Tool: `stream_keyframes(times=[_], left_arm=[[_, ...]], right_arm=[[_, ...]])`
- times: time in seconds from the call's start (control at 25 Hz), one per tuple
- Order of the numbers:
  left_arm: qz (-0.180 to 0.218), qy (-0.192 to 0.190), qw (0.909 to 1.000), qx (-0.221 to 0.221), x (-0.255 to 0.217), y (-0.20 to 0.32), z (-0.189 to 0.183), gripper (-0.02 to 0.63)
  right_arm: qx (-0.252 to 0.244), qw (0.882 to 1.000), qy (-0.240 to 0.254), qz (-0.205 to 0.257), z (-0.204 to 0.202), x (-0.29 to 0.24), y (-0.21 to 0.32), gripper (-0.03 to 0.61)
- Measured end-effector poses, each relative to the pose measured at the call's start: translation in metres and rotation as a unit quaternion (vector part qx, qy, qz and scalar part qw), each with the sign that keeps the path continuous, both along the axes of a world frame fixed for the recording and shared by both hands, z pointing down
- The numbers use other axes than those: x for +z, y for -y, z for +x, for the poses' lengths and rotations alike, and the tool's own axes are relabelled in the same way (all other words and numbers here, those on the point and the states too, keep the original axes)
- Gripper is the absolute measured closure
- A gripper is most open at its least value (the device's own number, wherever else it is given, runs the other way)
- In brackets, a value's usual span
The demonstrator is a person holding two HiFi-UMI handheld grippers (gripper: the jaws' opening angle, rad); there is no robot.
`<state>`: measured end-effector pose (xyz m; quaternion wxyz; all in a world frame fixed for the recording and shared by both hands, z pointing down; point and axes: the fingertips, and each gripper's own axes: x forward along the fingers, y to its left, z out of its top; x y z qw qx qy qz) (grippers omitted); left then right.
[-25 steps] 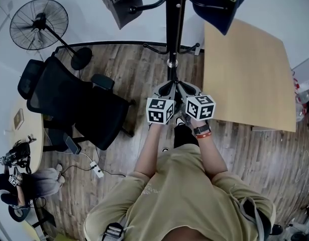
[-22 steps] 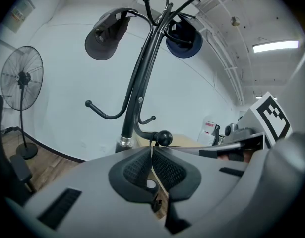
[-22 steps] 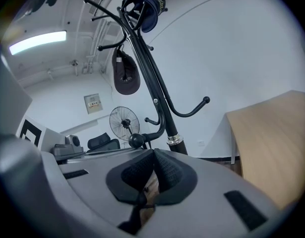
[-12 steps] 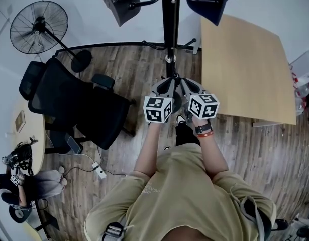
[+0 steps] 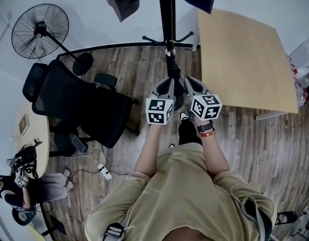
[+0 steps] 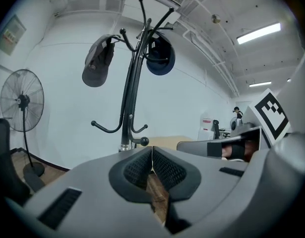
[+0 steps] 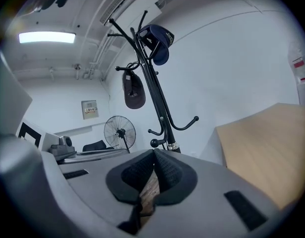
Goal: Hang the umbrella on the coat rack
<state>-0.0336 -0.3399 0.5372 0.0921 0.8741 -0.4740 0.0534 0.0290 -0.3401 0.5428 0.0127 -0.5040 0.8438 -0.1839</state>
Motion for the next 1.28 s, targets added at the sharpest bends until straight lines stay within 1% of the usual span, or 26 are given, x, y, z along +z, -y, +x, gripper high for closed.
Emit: stream_keyframes(times=[0.04, 0.16, 0.32, 0.44, 0.6, 0.84, 1.08, 1.28], left_arm=[[0.005, 0.000, 1.0000, -0.004, -0.002, -0.006, -0.004, 0.591], [0.015, -0.016, 0.9997, -0.013, -0.014, -0.019, -0.012, 0.591], [0.031, -0.027, 0.9990, -0.018, -0.026, -0.030, -0.018, 0.591], [0.035, -0.034, 0.9987, -0.015, -0.031, -0.038, -0.021, 0.591], [0.041, -0.037, 0.9983, -0.017, -0.038, -0.046, -0.026, 0.591], [0.039, -0.033, 0.9985, -0.021, -0.033, -0.053, -0.036, 0.591], [0.029, -0.031, 0.9990, -0.015, -0.025, -0.056, -0.028, 0.591], [0.027, -0.033, 0.9990, -0.010, -0.029, -0.062, -0.021, 0.591]], right_arm=[[0.002, 1.000, -0.002, 0.001, -0.001, 0.000, -0.006, 0.561], [0.014, 1.000, -0.011, 0.014, 0.002, -0.010, -0.021, 0.562], [0.026, 0.998, -0.043, 0.044, 0.007, -0.025, -0.034, 0.563], [0.037, 0.996, -0.057, 0.055, 0.008, -0.028, -0.042, 0.563], [0.043, 0.996, -0.055, 0.056, 0.006, -0.030, -0.048, 0.563], [0.037, 0.996, -0.054, 0.053, -0.005, -0.027, -0.058, 0.563], [0.046, 0.996, -0.058, 0.050, 0.003, -0.026, -0.067, 0.563], [0.049, 0.996, -0.057, 0.050, 0.013, -0.030, -0.072, 0.563]])
